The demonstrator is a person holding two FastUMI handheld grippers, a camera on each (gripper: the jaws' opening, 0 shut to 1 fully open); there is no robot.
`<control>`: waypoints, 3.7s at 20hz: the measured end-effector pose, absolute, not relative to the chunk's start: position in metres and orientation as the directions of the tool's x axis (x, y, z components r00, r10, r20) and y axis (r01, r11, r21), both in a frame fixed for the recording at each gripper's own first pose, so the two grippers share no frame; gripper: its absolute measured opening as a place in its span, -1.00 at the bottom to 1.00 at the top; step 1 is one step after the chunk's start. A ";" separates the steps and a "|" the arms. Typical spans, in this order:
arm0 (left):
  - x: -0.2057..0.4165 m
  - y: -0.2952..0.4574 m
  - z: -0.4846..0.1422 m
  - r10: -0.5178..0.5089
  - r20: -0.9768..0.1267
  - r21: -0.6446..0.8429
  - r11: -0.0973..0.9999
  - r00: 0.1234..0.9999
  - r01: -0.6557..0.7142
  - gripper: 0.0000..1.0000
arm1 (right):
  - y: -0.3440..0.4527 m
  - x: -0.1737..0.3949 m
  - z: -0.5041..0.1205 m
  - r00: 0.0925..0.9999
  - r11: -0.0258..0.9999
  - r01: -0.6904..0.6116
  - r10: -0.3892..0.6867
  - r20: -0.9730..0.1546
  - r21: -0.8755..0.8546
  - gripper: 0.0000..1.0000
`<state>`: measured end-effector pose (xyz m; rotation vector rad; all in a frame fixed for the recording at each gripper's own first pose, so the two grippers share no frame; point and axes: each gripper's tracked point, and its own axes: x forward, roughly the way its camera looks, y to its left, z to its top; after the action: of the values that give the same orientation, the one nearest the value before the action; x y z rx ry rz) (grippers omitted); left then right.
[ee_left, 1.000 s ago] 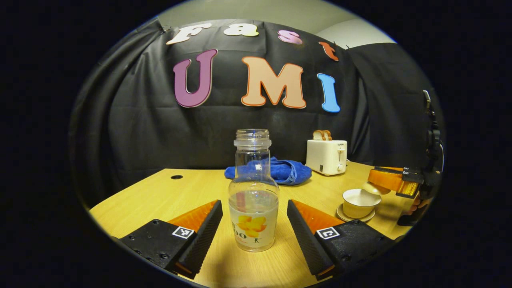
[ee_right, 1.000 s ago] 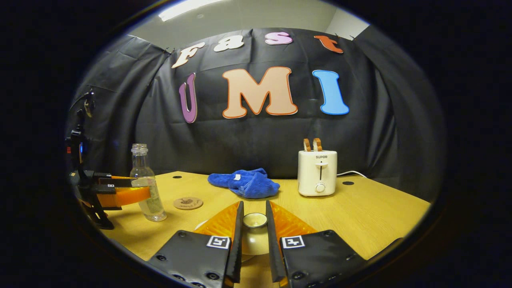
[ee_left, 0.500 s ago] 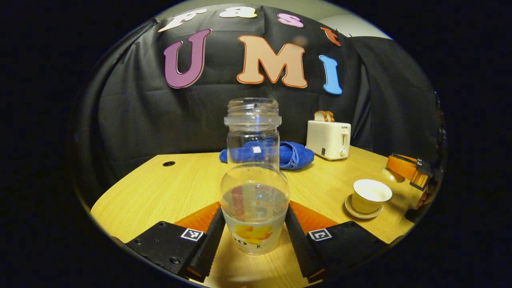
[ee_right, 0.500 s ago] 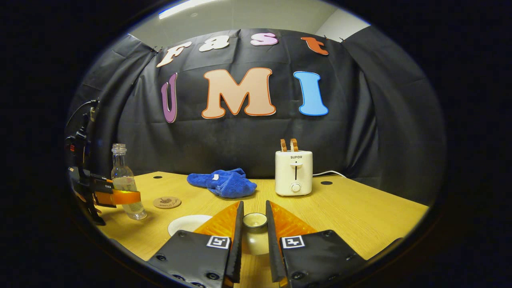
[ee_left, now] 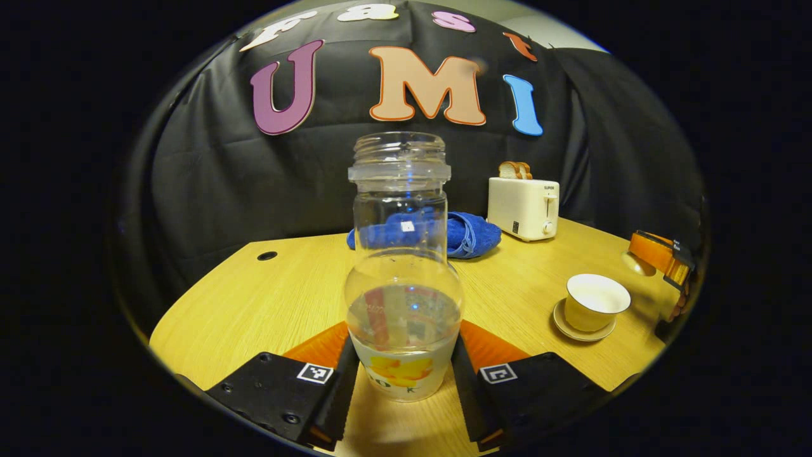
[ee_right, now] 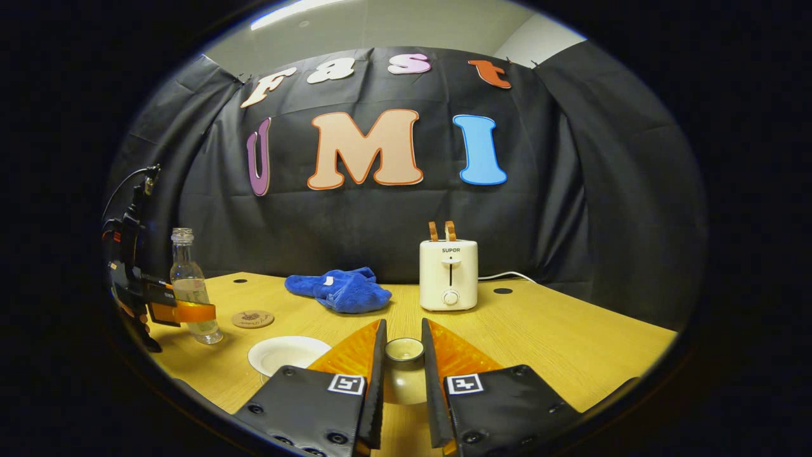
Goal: Open the teacup lid with one hand, grasp the water bottle and pour water into the teacup with the other hand; after pouring, place the water bottle on the coaster and then close the teacup lid.
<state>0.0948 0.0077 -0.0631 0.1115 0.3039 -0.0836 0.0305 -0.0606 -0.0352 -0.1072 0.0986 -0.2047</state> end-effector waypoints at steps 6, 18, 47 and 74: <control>0.098 0.010 -0.041 0.007 -0.279 0.400 0.910 0.960 0.109 0.37 | -0.070 0.029 -0.033 0.966 0.965 0.234 -0.244 -0.081 -0.120 -0.36; 0.114 -0.011 -0.031 0.083 -0.259 0.859 0.475 0.962 0.190 0.37 | -0.086 0.017 -0.030 0.960 0.958 0.259 -0.269 -0.075 -0.124 -0.34; 0.123 -0.025 -0.009 0.130 -0.172 0.968 -0.164 0.977 0.192 0.38 | -0.097 0.017 -0.028 0.956 0.953 0.275 -0.286 -0.074 -0.126 -0.35; 0.132 -0.060 0.036 0.035 -0.051 0.886 -0.459 0.998 0.061 0.38 | -0.097 0.017 -0.029 0.956 0.954 0.273 -0.284 -0.074 -0.125 -0.35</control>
<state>0.1317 -0.0601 0.0356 2.0478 0.0678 -0.0305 0.0171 -0.0973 -0.0287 -0.1144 0.0919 -0.2833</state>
